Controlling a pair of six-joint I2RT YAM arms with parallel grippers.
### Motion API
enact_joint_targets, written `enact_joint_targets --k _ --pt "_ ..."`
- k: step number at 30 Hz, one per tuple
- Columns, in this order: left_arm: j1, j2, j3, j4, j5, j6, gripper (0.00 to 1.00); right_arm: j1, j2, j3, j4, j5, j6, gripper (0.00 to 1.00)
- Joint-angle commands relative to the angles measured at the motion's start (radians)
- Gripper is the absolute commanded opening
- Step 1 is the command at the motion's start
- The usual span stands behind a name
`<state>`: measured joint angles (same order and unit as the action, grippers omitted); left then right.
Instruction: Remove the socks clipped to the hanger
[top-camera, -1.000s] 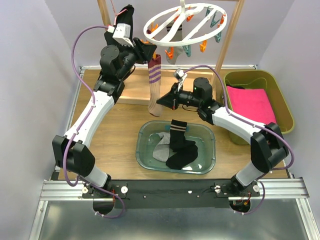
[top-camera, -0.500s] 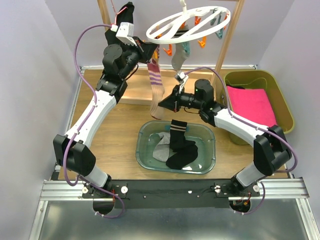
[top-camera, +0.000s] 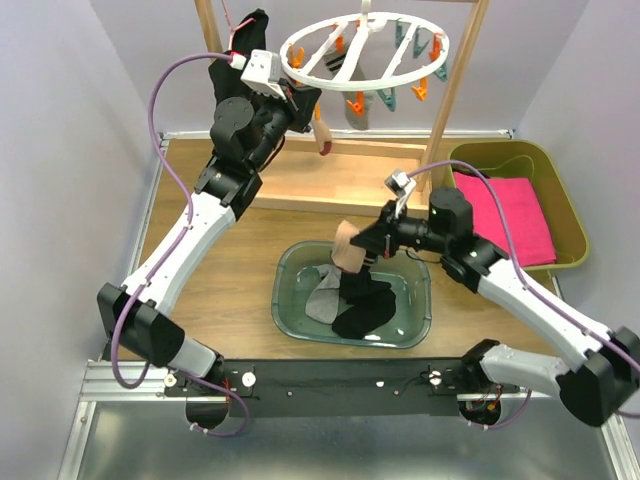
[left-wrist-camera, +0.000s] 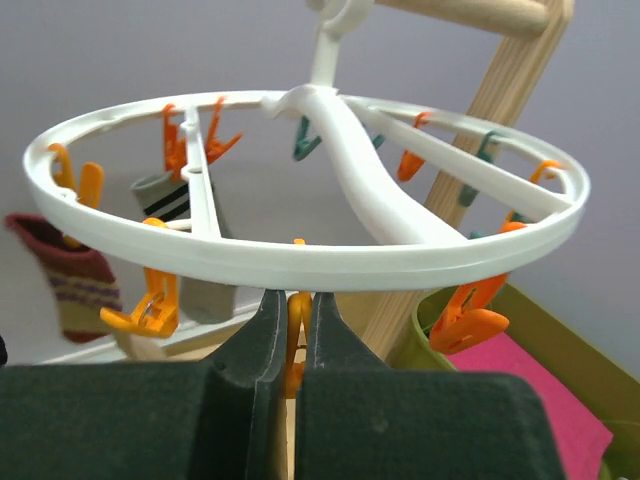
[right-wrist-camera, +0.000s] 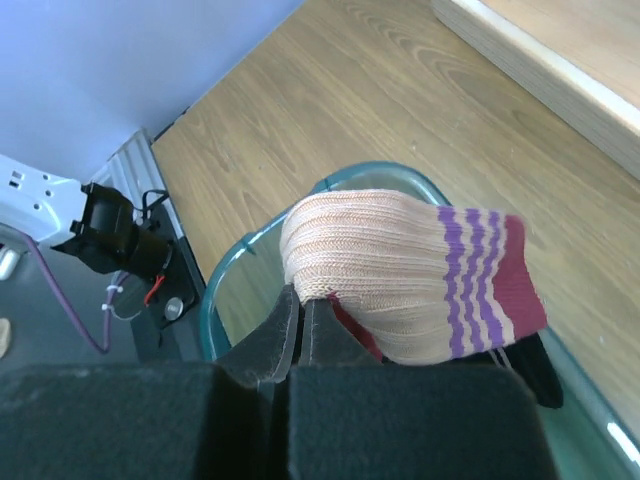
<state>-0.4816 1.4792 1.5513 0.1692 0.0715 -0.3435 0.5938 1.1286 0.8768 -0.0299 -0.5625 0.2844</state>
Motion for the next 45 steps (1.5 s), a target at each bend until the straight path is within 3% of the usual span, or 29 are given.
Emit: enact_joint_targets --k 1,10,12,14,15,16,18,22,26,30,37,40,45 --pt "-0.048 -0.077 -0.02 -0.017 -0.094 0.089 0.0 0.0 -0.11 -0.07 -0.234 0.113 0.022 0.01" --pt "-0.162 -0.114 -0.028 -0.014 -0.092 0.072 0.0 0.0 -0.259 -0.122 -0.307 0.118 0.084 0.01" --pt "-0.181 -0.117 -0.025 -0.013 -0.091 0.067 0.0 0.0 -0.295 -0.113 -0.309 0.11 0.084 0.05" --pt "-0.199 -0.123 -0.025 -0.007 -0.091 0.061 0.0 0.0 -0.297 -0.117 -0.323 0.145 0.079 0.19" --pt "-0.206 -0.123 -0.025 -0.005 -0.09 0.054 0.0 0.0 -0.291 -0.122 -0.332 0.16 0.073 0.47" --pt "-0.209 -0.123 -0.025 0.0 -0.085 0.049 0.0 0.0 -0.27 -0.127 -0.347 0.183 0.065 0.6" --pt "-0.225 -0.125 -0.025 0.001 -0.084 0.044 0.0 0.0 -0.254 -0.148 -0.329 0.205 0.061 0.77" --pt "-0.25 -0.131 -0.026 0.007 -0.078 0.029 0.0 0.0 -0.23 -0.173 -0.103 0.28 0.059 0.94" --pt "-0.273 -0.134 -0.022 0.01 -0.082 0.028 0.0 0.0 -0.109 -0.121 0.126 0.315 0.009 0.98" --pt "-0.288 -0.138 -0.019 0.009 -0.091 0.024 0.0 0.001 0.135 -0.01 0.306 0.32 -0.079 0.98" --pt "-0.314 -0.142 -0.017 0.006 -0.101 0.023 0.0 0.0 0.489 0.169 0.687 0.179 -0.145 0.99" --pt "-0.322 -0.14 -0.014 0.004 -0.105 0.021 0.0 0.001 0.595 0.284 0.761 0.106 -0.133 0.99" --pt "-0.328 -0.134 -0.01 0.003 -0.108 0.028 0.0 0.0 0.78 0.468 0.745 0.026 -0.122 0.99"
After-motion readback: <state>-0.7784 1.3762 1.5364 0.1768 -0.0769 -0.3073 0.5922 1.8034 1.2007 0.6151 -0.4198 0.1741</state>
